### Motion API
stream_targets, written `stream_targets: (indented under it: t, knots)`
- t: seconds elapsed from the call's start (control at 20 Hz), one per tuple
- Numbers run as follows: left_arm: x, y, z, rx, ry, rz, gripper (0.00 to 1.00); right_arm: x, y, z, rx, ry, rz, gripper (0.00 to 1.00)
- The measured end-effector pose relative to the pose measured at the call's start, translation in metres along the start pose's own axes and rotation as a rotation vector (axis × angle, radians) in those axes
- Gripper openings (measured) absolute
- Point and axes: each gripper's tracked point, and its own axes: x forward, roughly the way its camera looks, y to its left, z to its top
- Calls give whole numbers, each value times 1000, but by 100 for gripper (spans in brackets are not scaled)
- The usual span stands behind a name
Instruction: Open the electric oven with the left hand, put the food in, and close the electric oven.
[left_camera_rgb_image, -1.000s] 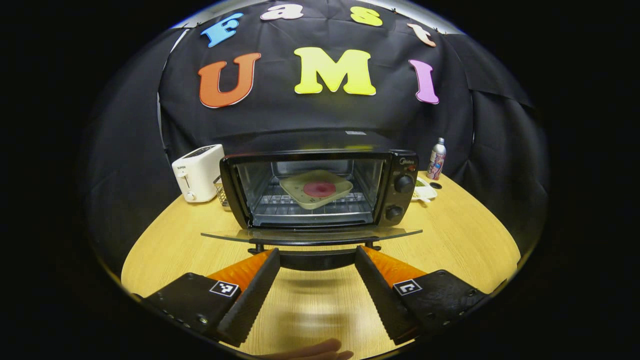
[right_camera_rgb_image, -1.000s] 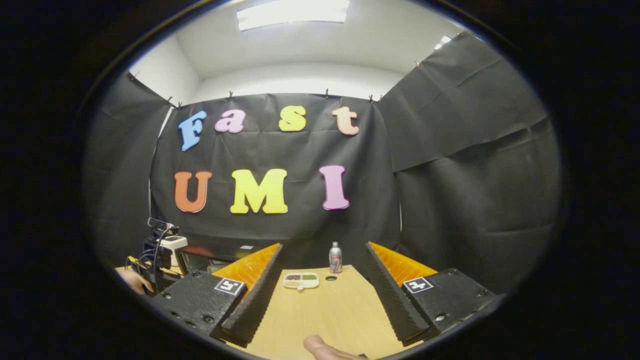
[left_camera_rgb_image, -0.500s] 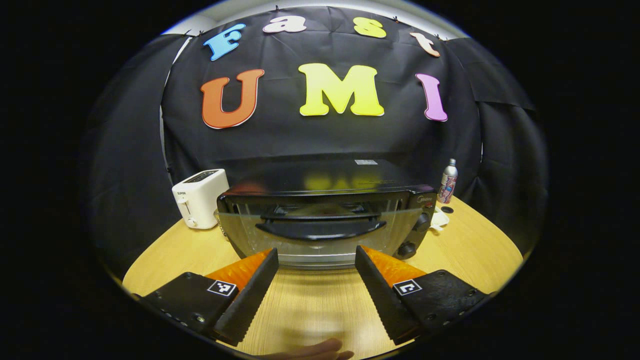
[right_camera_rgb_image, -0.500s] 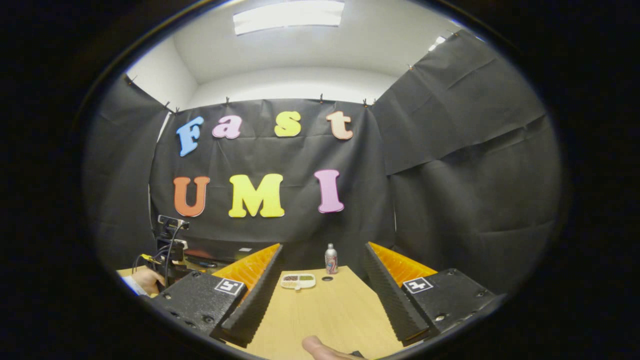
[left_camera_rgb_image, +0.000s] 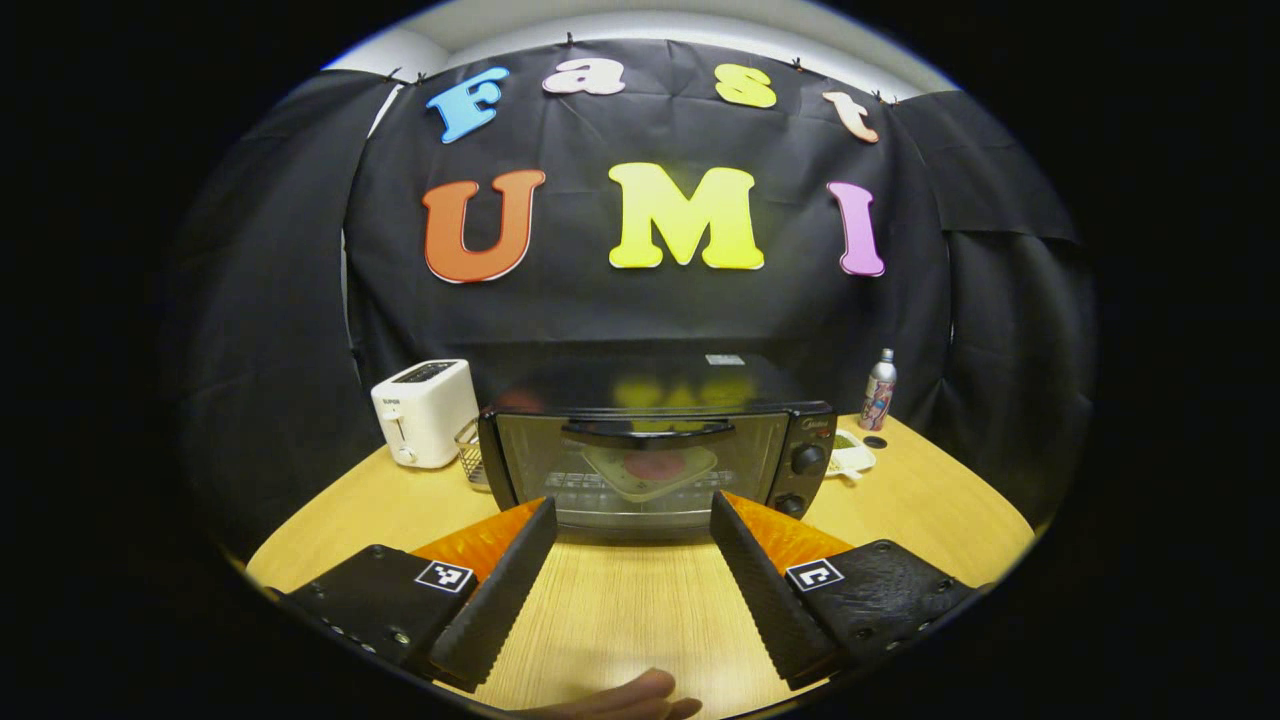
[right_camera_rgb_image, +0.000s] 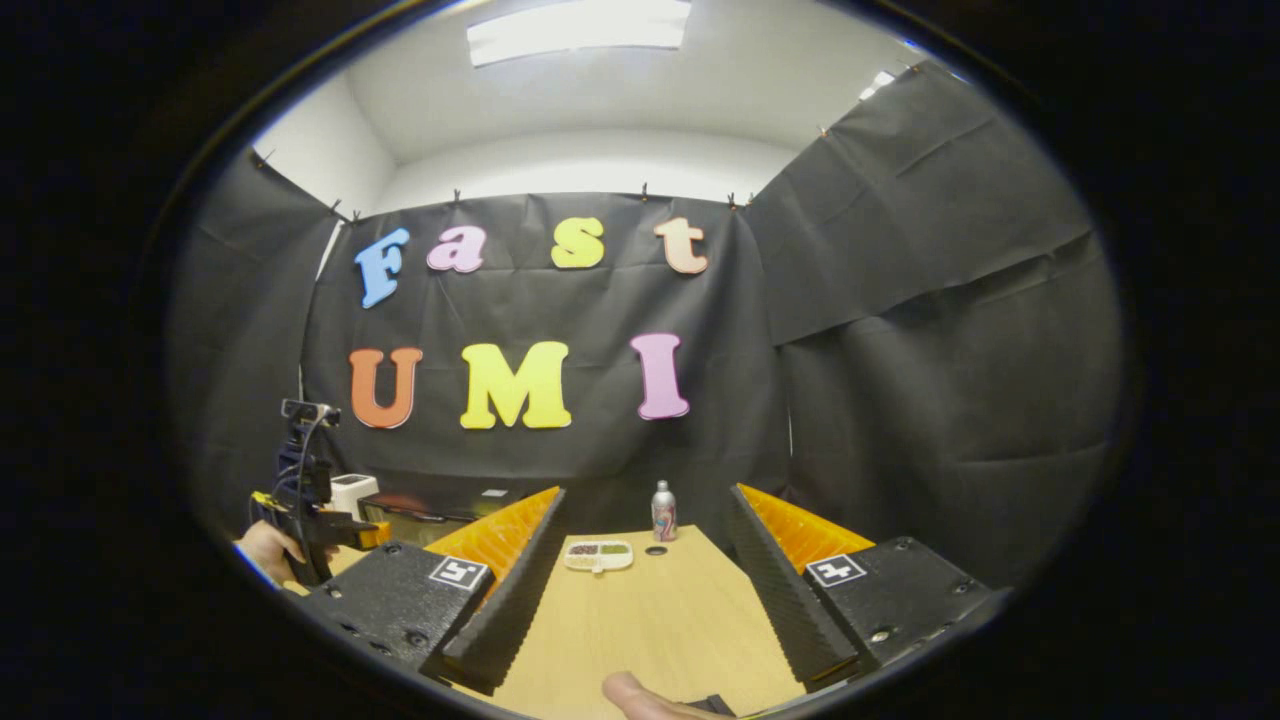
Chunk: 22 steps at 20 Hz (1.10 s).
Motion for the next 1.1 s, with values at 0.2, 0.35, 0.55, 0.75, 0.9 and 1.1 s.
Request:
stream_targets:
  t: [0.2, 0.35, 0.55, 0.75, 0.9, 1.1]
  knots:
    - [-54, -8, 42, 20, -102, -2, 98, -8, 2, 9, 0, -10, -4, 96]
    - [-106, -19, 71, 31, -172, -5, 98, -15, 7, 18, 11, -23, 4, 96]
    - [-168, -24, 89, 26, -237, 44, 97, -27, 13, 30, 38, -41, 15, 100]
    - [-213, -20, 97, 59, -281, 96, 97, -40, 8, 44, 30, -74, 14, 96]
    - [-233, -32, 99, 23, -309, 57, 97, -45, 6, 47, 31, -88, 11, 95]
    - [-244, -35, 107, 31, -343, 45, 97, -47, 11, 48, 42, -89, 27, 95]
